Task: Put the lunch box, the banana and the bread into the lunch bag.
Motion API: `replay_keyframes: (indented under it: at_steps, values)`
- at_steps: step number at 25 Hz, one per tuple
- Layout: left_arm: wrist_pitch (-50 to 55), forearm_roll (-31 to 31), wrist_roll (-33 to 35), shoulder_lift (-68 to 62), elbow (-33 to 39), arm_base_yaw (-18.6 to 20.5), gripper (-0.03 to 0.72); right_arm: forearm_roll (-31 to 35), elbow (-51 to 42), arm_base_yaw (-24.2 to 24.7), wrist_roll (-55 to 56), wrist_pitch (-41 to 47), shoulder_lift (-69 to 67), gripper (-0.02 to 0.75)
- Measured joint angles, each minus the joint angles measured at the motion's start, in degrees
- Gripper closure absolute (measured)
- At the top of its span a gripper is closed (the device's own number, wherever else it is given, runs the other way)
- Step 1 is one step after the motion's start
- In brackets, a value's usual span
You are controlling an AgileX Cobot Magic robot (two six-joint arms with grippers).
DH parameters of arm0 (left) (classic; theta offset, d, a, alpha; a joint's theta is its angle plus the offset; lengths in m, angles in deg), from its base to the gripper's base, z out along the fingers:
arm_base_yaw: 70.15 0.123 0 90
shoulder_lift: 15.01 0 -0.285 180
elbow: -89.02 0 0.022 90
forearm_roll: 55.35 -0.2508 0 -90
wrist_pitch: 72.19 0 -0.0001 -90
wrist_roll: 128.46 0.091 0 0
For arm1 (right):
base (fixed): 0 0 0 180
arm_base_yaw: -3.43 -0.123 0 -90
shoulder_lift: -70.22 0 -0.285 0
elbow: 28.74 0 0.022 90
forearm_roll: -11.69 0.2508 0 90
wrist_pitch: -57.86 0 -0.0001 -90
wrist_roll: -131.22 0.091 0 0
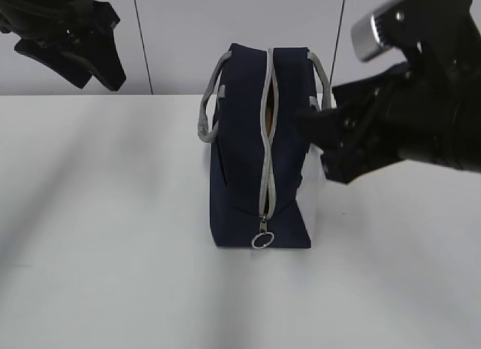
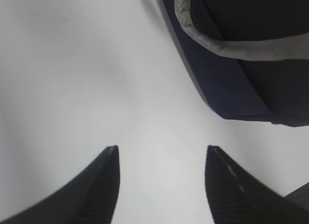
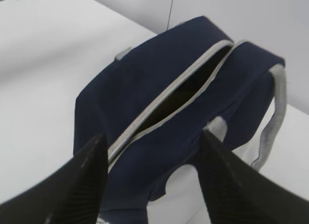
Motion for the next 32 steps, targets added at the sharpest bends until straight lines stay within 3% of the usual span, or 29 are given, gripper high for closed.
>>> replay_keyframes:
  at_steps: [9,16,21,29,32]
  values:
    - [0.0,-0.1,0.0,0.0,0.0,0.0,0.263,0.4,-13.1,0.0,-1.1,-13.0,0.0,0.282]
    - [0.0,-0.1,0.0,0.0,0.0,0.0,0.263,11.8,-22.3,0.0,-8.7,-28.1,-0.5,0.282]
    - [0.0,-0.1,0.0,0.0,0.0,0.0,0.263,17.9,-24.5,0.0,-11.9,-38.9,-6.5,0.282]
    - [0.0,-0.1,0.0,0.0,0.0,0.0,0.263,18.7,-24.5,0.0,-12.1,-60.1,-23.3,0.282]
    - [0.0,-0.1,0.0,0.0,0.0,0.0,0.263,18.4,-24.5,0.0,-11.4,-62.3,-28.3,0.282]
